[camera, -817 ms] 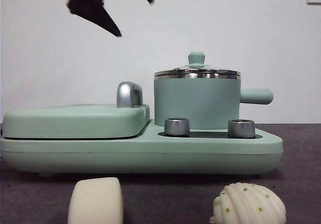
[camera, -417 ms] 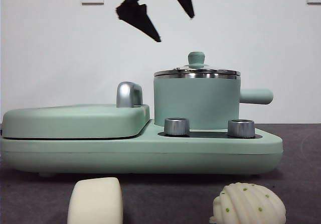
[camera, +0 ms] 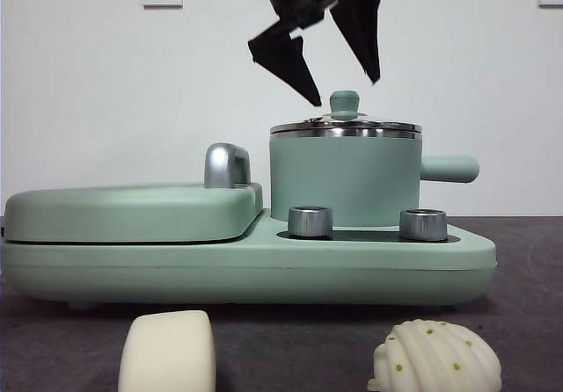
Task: Put the buns in a small steamer
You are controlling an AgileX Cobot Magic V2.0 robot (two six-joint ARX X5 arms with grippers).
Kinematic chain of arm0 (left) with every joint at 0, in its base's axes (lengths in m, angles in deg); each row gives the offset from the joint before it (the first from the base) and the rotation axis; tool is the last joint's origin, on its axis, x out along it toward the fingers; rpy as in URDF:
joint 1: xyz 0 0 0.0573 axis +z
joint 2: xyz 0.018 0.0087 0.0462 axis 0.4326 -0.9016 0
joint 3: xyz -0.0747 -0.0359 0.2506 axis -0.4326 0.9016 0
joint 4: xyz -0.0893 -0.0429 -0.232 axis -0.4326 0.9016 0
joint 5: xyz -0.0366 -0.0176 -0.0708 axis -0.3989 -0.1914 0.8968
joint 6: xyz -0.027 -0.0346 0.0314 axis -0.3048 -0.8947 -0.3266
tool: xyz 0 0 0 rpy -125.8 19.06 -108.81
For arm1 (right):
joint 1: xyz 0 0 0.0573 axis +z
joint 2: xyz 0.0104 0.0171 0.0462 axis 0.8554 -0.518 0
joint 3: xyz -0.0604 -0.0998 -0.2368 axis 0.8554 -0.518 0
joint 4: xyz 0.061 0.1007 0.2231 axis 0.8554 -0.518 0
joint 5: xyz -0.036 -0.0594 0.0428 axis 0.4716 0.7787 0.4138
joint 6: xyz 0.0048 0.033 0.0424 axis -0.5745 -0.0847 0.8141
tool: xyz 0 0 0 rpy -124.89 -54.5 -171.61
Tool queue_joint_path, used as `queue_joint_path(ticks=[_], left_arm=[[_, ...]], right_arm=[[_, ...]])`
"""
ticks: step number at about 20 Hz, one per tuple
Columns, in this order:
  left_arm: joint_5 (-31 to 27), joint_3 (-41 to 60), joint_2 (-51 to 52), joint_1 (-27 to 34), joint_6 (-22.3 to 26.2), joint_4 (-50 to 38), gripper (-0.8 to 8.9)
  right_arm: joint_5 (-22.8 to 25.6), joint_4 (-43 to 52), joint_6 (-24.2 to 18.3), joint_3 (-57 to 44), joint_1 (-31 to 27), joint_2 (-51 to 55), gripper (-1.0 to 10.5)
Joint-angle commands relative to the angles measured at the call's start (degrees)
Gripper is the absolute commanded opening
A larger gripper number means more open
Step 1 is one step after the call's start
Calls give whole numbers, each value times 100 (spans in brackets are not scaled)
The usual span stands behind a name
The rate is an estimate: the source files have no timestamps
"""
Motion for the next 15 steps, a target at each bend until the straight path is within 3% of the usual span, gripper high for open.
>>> queue_joint_path(ticks=[1,3,12,15], left_arm=[[-157,-199,-164,-48,118,-17,345],[-157,-199,-168,-48,142,-83,306],[-157,-199,-343,-66,177,-146,295],[-157,-199,-350,-81,197,-157,198]], right_arm=[[-4,31,59,90,0,-13,496],[-4,33,59,90,0,-13,496],[-4,31,59,90,0,-13,496],[-2,33,59,92,0,-15,496]])
